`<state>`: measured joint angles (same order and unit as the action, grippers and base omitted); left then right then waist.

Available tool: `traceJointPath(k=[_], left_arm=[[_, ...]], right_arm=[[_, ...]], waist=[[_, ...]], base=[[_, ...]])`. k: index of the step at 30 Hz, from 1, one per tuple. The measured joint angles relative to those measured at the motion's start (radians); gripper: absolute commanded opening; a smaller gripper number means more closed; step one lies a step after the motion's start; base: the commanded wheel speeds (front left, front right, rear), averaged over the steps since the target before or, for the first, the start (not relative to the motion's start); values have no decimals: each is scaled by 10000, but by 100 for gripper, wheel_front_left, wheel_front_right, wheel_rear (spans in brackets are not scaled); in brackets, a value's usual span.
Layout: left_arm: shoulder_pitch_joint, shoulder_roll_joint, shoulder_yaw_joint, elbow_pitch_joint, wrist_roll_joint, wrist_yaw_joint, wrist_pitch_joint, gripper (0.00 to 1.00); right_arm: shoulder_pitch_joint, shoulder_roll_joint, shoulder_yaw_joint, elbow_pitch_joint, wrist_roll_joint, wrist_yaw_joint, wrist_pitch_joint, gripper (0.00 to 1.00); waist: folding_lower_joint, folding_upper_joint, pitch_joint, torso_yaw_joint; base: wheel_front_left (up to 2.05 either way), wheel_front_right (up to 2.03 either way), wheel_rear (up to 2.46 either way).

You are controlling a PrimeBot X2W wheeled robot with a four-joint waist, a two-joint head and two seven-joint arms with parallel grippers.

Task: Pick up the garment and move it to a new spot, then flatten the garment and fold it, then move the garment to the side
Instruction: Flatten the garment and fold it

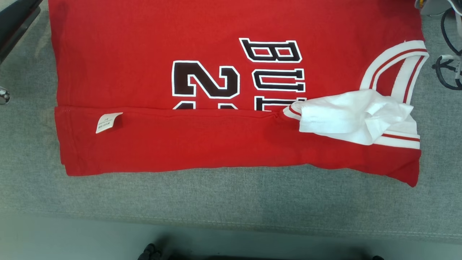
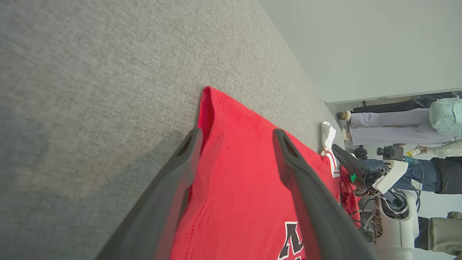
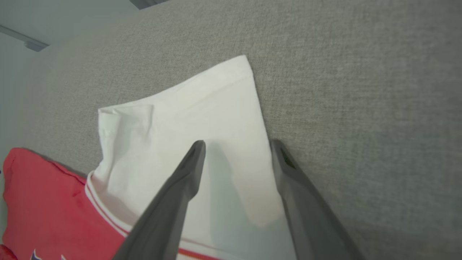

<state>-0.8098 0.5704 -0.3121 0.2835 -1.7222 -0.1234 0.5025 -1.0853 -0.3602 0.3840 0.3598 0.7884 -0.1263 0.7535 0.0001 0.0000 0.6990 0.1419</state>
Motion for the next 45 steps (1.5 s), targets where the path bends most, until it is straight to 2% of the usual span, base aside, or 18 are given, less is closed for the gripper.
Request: traceJointPath(k=[1,2,4,7,13,20,26,32,45], left_arm=[[-1,-33,13,-4,-4,0,23,100],[-3,-63,23,-4,-15,0,79,100],[-5,-123,54,-10,-69,0,90,100],[-5,-159,94,-77,-130,0,263,100],[-5,-163,171,-238,-207,0,522,100],[-5,-155,554,-460,-777,0,911,100],[-4,-81,568,-713,-625,0,1172,100],[11,399,953,-293,-508,0,1039,100],[109,556,671,19,-290,0,1580,100]], right_arm=[[-21,21,0,25,-12,0,4,44],[-31,48,2,44,-31,0,36,38],[-34,88,23,77,-63,0,67,18],[-41,153,58,107,-67,0,150,0],[-127,199,65,144,-104,0,236,0],[-146,324,100,142,-146,-2,234,0],[-156,500,121,142,-146,0,219,0],[-224,731,259,115,-144,0,221,0],[-385,899,399,-10,-144,2,307,0]], waist=[[0,0,5,8],[0,0,8,15],[0,0,14,29],[0,0,21,43],[0,0,35,47],[0,0,42,-4],[0,0,31,-87],[0,0,66,-227],[-1,0,239,-516]], base=[[0,0,0],[0,0,0],[0,0,0],[0,0,0],[0,0,0],[0,0,0],[0,0,0],[0,0,0],[0,0,0]])
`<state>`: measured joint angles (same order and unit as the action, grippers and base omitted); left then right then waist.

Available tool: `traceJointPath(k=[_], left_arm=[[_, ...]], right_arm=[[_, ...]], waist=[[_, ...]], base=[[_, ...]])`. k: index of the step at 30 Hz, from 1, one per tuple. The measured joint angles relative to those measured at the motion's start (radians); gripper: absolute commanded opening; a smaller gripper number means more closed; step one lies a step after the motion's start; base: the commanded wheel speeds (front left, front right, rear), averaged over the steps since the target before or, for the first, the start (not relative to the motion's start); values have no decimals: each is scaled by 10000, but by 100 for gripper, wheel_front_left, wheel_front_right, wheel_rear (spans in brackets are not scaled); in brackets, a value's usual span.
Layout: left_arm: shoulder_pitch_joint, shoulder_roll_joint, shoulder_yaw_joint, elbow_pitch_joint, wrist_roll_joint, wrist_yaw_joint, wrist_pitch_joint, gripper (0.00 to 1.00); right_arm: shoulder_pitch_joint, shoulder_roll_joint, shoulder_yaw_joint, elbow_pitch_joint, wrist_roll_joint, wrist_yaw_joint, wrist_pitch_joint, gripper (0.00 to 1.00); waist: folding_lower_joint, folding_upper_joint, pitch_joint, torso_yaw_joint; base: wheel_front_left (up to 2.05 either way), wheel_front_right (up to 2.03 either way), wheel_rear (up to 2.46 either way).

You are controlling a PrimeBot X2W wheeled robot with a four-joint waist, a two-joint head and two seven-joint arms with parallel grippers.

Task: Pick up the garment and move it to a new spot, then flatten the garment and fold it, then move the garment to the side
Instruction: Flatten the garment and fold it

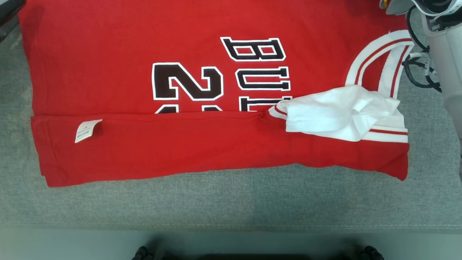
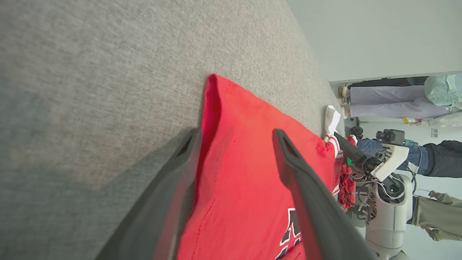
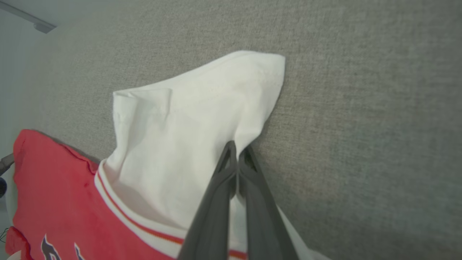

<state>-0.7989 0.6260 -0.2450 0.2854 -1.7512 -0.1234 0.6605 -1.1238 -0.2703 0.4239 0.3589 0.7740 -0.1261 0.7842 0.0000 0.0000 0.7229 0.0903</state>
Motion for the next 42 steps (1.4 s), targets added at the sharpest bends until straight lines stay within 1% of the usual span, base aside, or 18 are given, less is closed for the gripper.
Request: traceJointPath(k=[4,28,29,30,31,32,33,34,35,36,37,42], left_arm=[[-14,54,-36,19,213,0,81,100],[-675,105,-73,121,324,-12,355,100],[-686,105,-79,121,326,-12,387,93],[-705,105,-92,117,326,-12,447,73],[-729,109,-119,113,328,-12,500,64],[-745,115,-163,88,370,-12,564,48],[-759,123,-211,61,422,-12,635,42],[-773,132,-255,29,464,-12,698,33],[-779,138,-297,-4,508,-12,711,33],[-783,144,-351,-48,529,-10,784,19],[-785,144,-370,-75,585,-10,792,0],[-832,128,-341,-278,851,-10,761,0]], right_arm=[[-42,65,29,-61,0,6,0,0],[-201,244,125,-351,8,48,0,0],[-208,245,125,-360,8,56,0,0],[-213,245,125,-368,8,56,0,0],[-222,247,123,-378,8,56,-2,0],[-232,247,123,-385,8,58,-2,0],[-244,249,123,-389,8,58,-2,0],[-250,251,123,-393,8,75,-4,0],[-253,251,123,-395,8,107,-8,0],[-262,251,121,-399,8,107,-15,0],[-269,251,121,-401,8,107,-15,0],[-276,251,119,-408,10,109,-90,0]], waist=[[0,0,77,-80],[0,0,394,-371],[0,0,406,-373],[0,0,416,-375],[0,0,427,-375],[0,0,437,-375],[0,0,447,-375],[0,0,455,-374],[0,0,462,-373],[0,0,477,-371],[0,0,484,-369],[0,0,511,-357]], base=[[0,0,0],[0,0,0],[0,0,0],[0,0,0],[0,0,0],[0,0,0],[0,0,0],[0,0,0],[0,0,0],[0,0,0],[0,0,0],[0,0,0]])
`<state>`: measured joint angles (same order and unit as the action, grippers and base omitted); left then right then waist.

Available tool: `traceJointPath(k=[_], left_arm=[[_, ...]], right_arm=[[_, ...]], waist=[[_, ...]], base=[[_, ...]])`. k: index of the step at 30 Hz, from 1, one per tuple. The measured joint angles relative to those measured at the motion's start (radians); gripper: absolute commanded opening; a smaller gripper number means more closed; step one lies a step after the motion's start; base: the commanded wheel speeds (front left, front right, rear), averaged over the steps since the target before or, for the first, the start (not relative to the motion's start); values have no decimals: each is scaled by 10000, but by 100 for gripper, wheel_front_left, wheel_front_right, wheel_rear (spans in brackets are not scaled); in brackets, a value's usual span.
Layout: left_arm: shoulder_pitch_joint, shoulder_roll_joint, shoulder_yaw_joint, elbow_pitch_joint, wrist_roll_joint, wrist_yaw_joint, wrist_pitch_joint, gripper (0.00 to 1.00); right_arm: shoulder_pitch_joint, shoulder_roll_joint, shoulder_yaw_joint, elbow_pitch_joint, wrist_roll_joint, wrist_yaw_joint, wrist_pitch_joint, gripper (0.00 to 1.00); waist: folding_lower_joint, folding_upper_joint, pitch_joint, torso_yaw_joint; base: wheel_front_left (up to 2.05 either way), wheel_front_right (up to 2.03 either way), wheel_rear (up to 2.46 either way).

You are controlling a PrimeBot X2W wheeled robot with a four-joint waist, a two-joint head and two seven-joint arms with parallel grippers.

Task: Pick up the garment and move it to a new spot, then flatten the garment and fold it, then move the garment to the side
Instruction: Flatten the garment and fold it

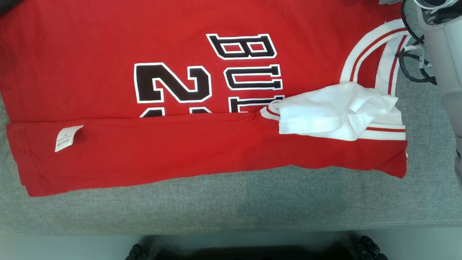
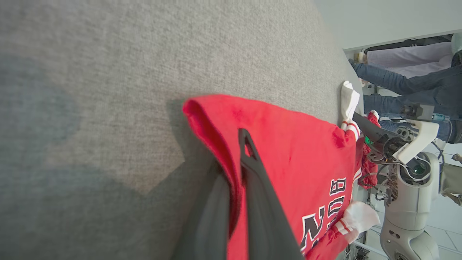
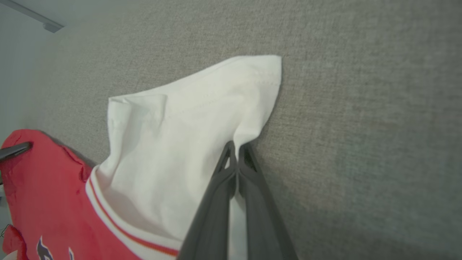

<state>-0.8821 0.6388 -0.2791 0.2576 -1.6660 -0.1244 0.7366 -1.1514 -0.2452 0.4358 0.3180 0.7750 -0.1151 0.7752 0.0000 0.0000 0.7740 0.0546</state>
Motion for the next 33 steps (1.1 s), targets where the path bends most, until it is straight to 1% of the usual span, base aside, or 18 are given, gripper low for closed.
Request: traceJointPath(k=[16,21,23,24,26,33], left_arm=[[-21,-58,387,-594,142,0,-435,0],[136,-63,412,-711,180,0,-571,1],[244,-61,428,-686,272,0,-644,18],[289,-61,428,-656,322,0,-660,33],[420,-61,454,-566,485,0,-828,100],[477,-58,589,-387,698,0,-1220,100]], right_arm=[[0,-69,-35,-4,-2,8,-88,0],[5,-125,35,-4,-4,84,-88,0],[6,-157,81,-10,-4,98,-88,0],[12,-161,117,-8,-6,155,-88,0],[33,-150,203,-19,-6,180,-82,0],[55,-98,357,-169,-6,180,105,0]], waist=[[0,0,-12,132],[0,0,-69,180],[0,0,-99,194],[0,0,-119,198],[0,0,-176,196],[0,0,-235,147]], base=[[0,0,0],[0,0,0],[0,0,0],[0,0,0],[0,0,0],[0,0,0]])
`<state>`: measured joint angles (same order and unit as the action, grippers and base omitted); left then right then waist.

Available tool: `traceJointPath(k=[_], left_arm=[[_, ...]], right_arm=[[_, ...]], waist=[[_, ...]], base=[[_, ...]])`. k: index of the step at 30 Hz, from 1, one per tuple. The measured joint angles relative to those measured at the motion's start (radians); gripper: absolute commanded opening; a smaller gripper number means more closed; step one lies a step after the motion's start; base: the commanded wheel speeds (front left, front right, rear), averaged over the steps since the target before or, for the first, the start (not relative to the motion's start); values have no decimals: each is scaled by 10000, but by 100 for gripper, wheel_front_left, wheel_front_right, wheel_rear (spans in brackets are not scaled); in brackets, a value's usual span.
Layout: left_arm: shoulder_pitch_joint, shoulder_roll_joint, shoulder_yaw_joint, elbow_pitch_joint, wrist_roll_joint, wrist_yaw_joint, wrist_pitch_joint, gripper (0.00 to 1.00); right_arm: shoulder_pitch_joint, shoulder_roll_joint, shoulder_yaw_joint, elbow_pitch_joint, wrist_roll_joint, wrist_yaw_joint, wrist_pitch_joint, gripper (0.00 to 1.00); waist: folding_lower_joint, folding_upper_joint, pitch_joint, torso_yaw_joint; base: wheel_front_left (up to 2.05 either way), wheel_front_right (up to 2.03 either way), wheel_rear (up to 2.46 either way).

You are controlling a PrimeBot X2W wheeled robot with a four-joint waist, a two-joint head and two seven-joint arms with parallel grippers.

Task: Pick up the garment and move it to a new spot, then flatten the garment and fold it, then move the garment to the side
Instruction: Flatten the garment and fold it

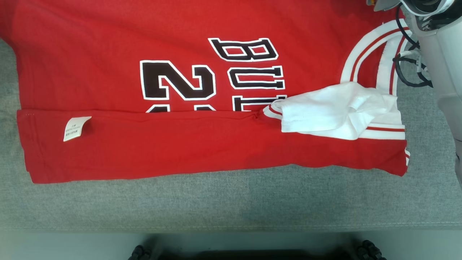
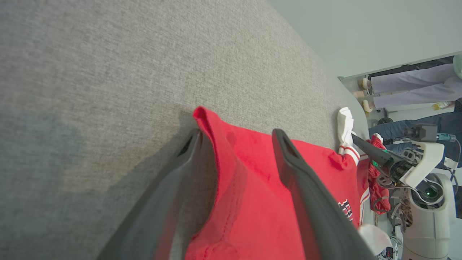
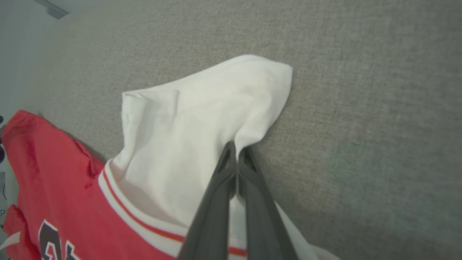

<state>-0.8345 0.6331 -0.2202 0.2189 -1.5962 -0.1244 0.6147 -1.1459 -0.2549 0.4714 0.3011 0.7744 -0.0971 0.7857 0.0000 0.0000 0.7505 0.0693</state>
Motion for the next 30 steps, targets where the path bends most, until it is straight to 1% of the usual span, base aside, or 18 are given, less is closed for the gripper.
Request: traceJointPath(k=[8,10,14,22,28,29,30], left_arm=[[0,59,-40,35,249,0,-140,100],[5,201,-115,71,612,0,-140,100],[64,560,-46,368,654,0,-127,100],[3,604,-61,320,616,-2,-86,100],[-81,612,-115,364,453,-77,280,99],[-81,612,-115,364,453,-77,280,85],[-102,616,-115,368,414,-77,314,54]], right_arm=[[41,21,50,-150,2,2,105,0],[51,21,50,-203,2,2,121,0],[51,82,65,-326,4,0,173,0],[64,115,42,-489,40,0,173,0],[73,81,-8,-573,50,-2,173,0],[73,81,-8,-573,50,-2,173,0],[73,61,-17,-585,50,-4,173,0]], waist=[[0,0,5,-122],[0,0,13,-162],[0,0,62,-296],[0,1,209,-556],[0,0,263,-629],[0,0,263,-629],[0,1,269,-635]], base=[[0,0,0],[0,0,0],[0,0,0],[0,0,0],[0,0,0],[0,0,0],[0,0,0]])
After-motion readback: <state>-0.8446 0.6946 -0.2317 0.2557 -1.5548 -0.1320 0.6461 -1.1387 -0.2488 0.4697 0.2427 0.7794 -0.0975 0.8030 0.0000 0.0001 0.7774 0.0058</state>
